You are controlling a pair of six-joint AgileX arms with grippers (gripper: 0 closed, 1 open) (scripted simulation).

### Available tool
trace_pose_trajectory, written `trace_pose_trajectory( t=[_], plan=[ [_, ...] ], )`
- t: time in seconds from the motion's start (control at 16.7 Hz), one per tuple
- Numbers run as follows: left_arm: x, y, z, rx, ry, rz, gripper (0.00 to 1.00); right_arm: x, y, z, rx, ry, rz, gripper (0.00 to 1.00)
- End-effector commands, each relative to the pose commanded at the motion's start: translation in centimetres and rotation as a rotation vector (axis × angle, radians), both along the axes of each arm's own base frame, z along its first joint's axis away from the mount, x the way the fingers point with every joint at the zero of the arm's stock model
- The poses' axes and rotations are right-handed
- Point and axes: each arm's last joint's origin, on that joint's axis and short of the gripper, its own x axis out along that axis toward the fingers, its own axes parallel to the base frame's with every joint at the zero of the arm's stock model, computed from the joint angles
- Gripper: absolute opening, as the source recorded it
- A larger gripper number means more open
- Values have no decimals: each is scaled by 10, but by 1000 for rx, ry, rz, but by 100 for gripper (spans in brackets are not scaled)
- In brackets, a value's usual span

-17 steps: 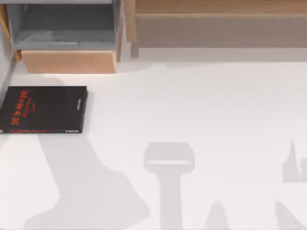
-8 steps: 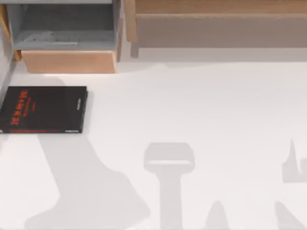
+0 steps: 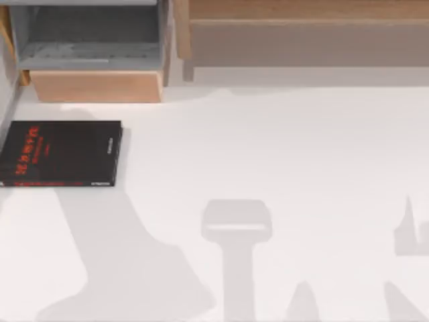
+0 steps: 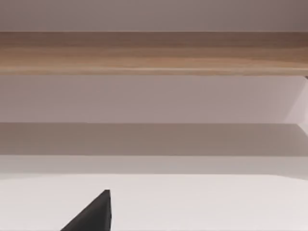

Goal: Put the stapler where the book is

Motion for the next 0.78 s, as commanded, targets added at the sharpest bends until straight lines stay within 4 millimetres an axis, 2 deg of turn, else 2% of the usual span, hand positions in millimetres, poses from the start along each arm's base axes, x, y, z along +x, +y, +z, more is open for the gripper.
trace_pose_trajectory(
  t=[0.24,0.42,0.6,0.78],
  plan=[
    [-11,0,41,-2,-53,43,0,0,0,0,0,0,0,100],
    [-19,-14,78,3,-107,45,0,0,0,0,0,0,0,100],
    [-25,-43,107,6,-149,6,0,0,0,0,0,0,0,100],
    [-31,-83,123,4,-166,-66,0,0,0,0,0,0,0,100]
  ],
)
